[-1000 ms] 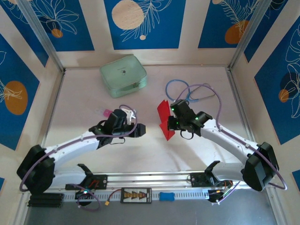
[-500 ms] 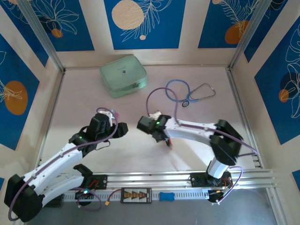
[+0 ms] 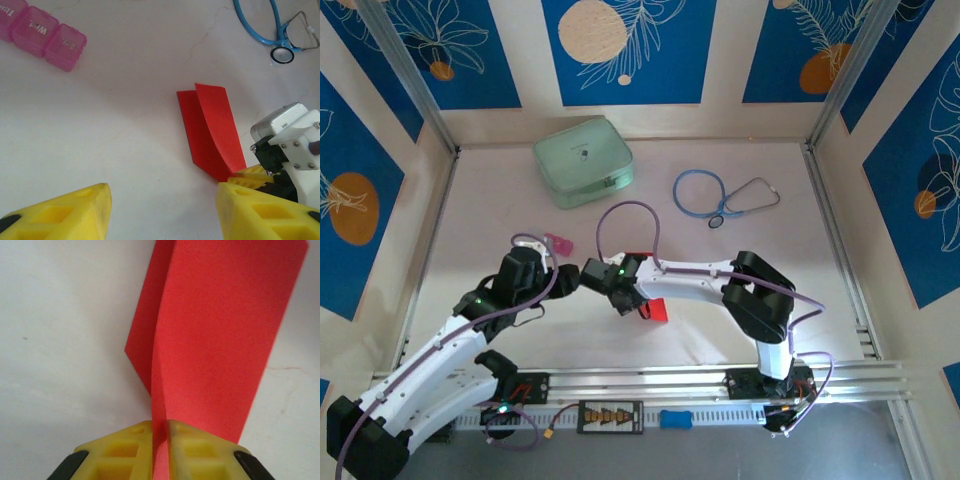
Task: Fold a paper plane with a square sheet of paper (pick it up from the middle)
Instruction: Turn over the paper at the center of the table, then third fold the triangle at the center of the table.
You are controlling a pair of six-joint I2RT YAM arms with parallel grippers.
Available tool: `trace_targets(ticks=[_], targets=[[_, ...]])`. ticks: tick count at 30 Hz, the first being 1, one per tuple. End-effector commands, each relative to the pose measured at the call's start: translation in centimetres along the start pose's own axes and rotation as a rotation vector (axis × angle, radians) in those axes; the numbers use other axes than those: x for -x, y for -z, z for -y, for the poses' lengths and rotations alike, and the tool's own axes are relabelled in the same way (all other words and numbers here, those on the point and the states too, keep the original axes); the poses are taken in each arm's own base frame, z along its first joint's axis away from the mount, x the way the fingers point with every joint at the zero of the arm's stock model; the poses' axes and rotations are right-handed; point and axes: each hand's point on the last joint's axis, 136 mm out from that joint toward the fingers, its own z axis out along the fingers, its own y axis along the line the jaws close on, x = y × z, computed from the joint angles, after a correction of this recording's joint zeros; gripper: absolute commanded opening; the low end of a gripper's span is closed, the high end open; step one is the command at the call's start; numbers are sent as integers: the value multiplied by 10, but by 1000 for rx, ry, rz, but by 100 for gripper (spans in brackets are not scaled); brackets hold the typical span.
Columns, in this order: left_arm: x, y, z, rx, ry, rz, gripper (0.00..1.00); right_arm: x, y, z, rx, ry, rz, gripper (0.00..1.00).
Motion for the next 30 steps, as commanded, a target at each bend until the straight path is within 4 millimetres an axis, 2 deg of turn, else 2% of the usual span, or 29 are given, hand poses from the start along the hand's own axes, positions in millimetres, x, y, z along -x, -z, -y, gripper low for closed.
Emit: trace_targets(ticks=[1,2,6,8,11,13,16,19,25,30], targets=[[-2,0,0,-6,-7,-19,58,5,16,-17,206,-60,28,21],[-2,-1,2,-13,-7,-25,58,3,19,-22,280,-68,22,26],[-7,-10,10,-54,-7,-65,59,6,42,-31,544,-142,78,38],[-10,-15,15,-79,-7,-90,59,7,49,-23,616,-191,111,42],[-15,-24,26,-134,-2,-132,58,2,46,-6,706,-276,113,44],[-19,-30,33,-177,3,-169,55,-4,39,6,754,-347,95,40],[-26,-40,44,-237,24,-222,46,-14,18,25,772,-459,58,27],[-33,-50,52,-281,48,-269,40,-16,11,32,838,-510,58,20],[-43,-66,58,-337,88,-319,38,-12,-7,36,872,-557,30,15],[-47,-74,51,-312,78,-326,38,-8,-24,36,884,-580,-5,15]])
